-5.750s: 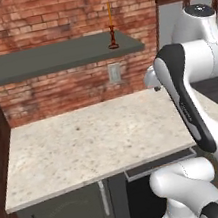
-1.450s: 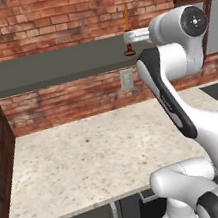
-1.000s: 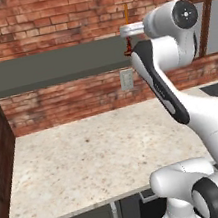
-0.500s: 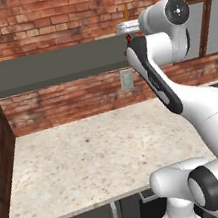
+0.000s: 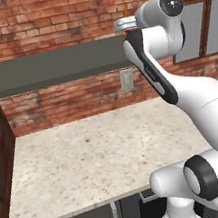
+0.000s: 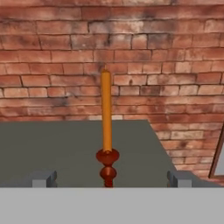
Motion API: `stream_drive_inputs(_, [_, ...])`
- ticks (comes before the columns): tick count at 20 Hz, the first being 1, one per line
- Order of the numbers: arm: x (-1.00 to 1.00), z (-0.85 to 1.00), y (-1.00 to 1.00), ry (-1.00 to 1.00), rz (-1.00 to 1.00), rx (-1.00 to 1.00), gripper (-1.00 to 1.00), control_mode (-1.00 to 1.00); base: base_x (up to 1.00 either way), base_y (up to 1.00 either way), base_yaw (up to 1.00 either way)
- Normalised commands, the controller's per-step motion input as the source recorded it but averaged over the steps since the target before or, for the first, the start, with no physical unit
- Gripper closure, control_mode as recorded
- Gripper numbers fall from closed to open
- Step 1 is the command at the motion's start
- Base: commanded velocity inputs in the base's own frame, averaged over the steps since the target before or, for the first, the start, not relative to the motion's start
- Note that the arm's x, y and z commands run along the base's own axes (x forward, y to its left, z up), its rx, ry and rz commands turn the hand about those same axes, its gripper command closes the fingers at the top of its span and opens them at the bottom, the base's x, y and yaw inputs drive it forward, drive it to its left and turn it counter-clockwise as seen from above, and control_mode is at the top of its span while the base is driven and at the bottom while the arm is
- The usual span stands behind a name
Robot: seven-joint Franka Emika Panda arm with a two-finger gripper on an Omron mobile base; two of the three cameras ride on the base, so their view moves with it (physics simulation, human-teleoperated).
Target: Get the candle and the liquor from the cabinet and move them to the dining counter.
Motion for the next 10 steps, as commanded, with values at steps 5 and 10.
stream_drive_inputs(5, [0.27, 0.12, 0.03, 0.00, 0.00, 0.00, -1.00, -1.00, 0.00, 0.00, 0.00])
stream_drive_inputs(10, [0.25, 0.09, 0.12, 0.01, 0.00, 0.00, -1.00, -1.00, 0.00, 0.00, 0.00])
